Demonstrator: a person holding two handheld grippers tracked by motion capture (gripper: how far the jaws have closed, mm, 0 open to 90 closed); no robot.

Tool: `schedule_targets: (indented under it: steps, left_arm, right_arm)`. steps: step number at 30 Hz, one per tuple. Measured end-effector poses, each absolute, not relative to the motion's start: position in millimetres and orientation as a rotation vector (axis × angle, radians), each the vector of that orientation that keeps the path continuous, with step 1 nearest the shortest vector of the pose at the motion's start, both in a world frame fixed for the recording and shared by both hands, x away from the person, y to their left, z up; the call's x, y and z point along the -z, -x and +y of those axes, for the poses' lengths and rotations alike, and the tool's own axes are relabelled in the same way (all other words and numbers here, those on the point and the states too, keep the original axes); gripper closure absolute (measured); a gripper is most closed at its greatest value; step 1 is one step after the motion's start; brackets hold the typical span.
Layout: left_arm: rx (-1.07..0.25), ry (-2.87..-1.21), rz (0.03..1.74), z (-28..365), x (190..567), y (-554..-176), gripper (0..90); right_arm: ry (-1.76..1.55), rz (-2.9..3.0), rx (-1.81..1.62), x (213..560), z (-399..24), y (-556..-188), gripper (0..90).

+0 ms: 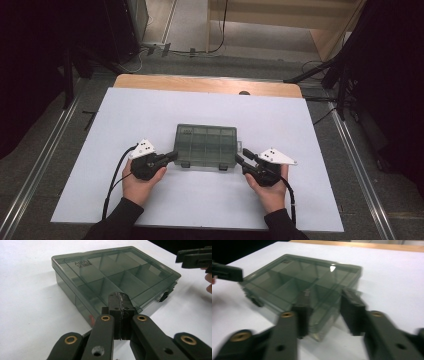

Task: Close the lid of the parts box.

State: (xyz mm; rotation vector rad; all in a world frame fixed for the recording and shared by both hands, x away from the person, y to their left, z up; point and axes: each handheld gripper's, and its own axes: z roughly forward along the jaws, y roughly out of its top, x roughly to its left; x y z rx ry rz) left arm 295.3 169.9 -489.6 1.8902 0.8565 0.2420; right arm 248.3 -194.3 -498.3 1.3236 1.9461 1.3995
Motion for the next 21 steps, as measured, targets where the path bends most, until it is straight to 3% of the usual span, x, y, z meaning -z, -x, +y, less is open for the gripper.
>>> schedule_targets:
  steps: [4,8,21]
  left_arm:
    - [-0.248,-1.888,0.861,170,489,-295,89.8]
    - [-0.271,-1.892,0.856,170,488,-294,89.7]
    - [-0.309,-1.864,0.844,176,479,-291,88.1]
  right_arm:
    - [-1.338,1.905,-1.352,495,-202,-245,14.4]
    - [-1.319,1.914,-1.377,495,-213,-241,0.2]
    - [-1.324,1.890,-1.383,499,-240,-231,0.0]
